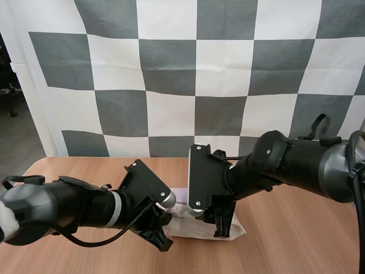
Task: Open the wet wipes lid
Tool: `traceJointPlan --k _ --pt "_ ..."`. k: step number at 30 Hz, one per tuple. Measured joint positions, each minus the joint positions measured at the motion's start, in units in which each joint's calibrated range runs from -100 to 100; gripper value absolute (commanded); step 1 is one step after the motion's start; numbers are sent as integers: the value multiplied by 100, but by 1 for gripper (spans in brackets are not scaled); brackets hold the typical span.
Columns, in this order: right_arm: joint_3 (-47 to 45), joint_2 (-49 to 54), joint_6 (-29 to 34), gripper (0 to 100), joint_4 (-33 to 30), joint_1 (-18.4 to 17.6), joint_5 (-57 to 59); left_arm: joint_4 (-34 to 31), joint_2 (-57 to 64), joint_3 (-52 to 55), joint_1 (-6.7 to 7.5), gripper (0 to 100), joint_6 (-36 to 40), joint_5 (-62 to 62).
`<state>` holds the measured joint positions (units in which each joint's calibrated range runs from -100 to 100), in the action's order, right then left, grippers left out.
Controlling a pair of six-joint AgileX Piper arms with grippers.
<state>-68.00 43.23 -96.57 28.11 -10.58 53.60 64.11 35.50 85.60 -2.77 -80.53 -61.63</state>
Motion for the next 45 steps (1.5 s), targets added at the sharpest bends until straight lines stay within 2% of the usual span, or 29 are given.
traceJointPlan --k 3,7,9,15,17,21,25,45 --pt "0 0 0 100 -83 0 -3 0 0 0 0 0 0 0" --pt "0 0 0 81 39 0 -3 0 0 0 0 0 0 0" --pt "0 0 0 75 211 0 -3 0 0 0 0 0 0 0" --pt "0 0 0 67 236 0 -3 0 0 0 0 0 0 0" --pt "0 0 0 61 229 0 -3 0 0 0 0 0 0 0" --pt "0 -8 0 36 229 0 -3 0 0 0 0 0 0 0" --pt "0 -8 0 0 240 0 -3 0 0 0 0 0 0 0" --pt "0 -8 0 0 240 0 -277 -245 0 0 0 0 0 -160"
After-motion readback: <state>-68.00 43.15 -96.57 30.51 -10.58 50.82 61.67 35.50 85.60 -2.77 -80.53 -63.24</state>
